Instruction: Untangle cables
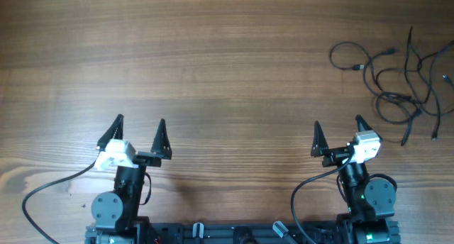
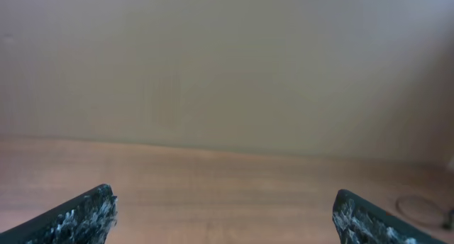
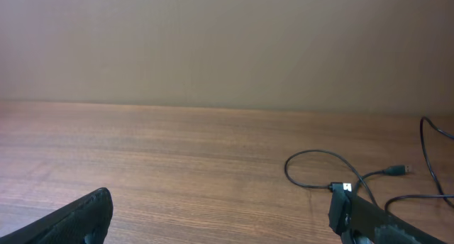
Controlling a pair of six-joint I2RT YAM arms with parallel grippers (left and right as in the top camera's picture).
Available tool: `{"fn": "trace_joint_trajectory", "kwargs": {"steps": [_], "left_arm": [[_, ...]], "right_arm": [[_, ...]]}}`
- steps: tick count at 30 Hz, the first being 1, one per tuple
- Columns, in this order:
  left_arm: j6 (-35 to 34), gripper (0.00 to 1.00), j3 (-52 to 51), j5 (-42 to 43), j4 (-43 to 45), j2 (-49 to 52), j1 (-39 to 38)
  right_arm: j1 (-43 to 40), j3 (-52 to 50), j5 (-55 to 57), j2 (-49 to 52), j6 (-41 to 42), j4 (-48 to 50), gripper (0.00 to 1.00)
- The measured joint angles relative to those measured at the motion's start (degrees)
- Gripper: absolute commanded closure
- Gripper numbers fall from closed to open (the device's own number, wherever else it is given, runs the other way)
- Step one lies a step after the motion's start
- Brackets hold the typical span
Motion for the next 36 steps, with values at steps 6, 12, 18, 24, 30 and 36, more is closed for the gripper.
{"fn": "trace_joint_trajectory", "kwargs": {"steps": [6,12,18,24,30,36], "left_arm": [[0.0,0.00,-0.3,0.4,-11.4,0.1,0.0],[-0.4,0.00,-0.3,0.4,-11.4,0.0,0.0],[-0.4,0.00,-0.3,0.4,-11.4,0.0,0.0],[-0.4,0.00,-0.3,0.4,-11.4,0.0,0.0],[-0.4,0.00,-0.3,0.4,-11.4,0.0,0.0],[-0.4,0.00,-0.3,0.4,-11.4,0.0,0.0]], "right_arm": [[0.0,0.0,0.0,0.0,0.0,0.0,0.00],[0.0,0.0,0.0,0.0,0.0,0.0,0.00],[0.0,0.0,0.0,0.0,0.0,0.0,0.00],[0.0,0.0,0.0,0.0,0.0,0.0,0.00],[0.0,0.0,0.0,0.0,0.0,0.0,0.00],[0.0,0.0,0.0,0.0,0.0,0.0,0.00]]}}
